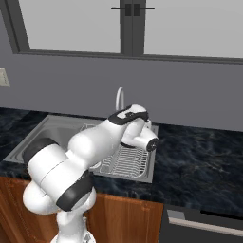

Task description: Pick the pan and sponge and place them into the sink. Then turn on the water.

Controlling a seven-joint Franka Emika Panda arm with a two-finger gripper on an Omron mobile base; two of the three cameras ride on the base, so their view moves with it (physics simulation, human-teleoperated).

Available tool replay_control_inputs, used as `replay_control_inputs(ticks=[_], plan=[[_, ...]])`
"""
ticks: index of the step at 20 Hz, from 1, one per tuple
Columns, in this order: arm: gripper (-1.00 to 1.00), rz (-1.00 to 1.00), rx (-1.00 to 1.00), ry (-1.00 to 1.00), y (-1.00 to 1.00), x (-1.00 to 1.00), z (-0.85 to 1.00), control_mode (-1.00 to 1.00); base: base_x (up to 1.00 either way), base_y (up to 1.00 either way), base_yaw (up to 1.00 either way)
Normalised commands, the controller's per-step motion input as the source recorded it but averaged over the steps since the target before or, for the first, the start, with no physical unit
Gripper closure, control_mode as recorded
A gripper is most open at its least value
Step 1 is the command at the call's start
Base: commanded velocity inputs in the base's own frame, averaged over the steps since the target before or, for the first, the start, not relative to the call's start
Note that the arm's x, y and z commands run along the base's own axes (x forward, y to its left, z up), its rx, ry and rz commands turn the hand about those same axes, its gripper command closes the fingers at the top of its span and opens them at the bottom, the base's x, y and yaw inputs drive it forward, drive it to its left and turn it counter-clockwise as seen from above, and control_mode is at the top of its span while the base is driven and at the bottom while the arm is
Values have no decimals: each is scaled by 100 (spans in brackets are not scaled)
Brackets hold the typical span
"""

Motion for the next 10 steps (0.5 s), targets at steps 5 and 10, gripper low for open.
replay_control_inputs(ticks=[5,10], plan=[[-100,-1,0,0,0,27,-11,-100,0,0,0],[-100,0,0,0,-5,25,-12,-100,0,0,0]])
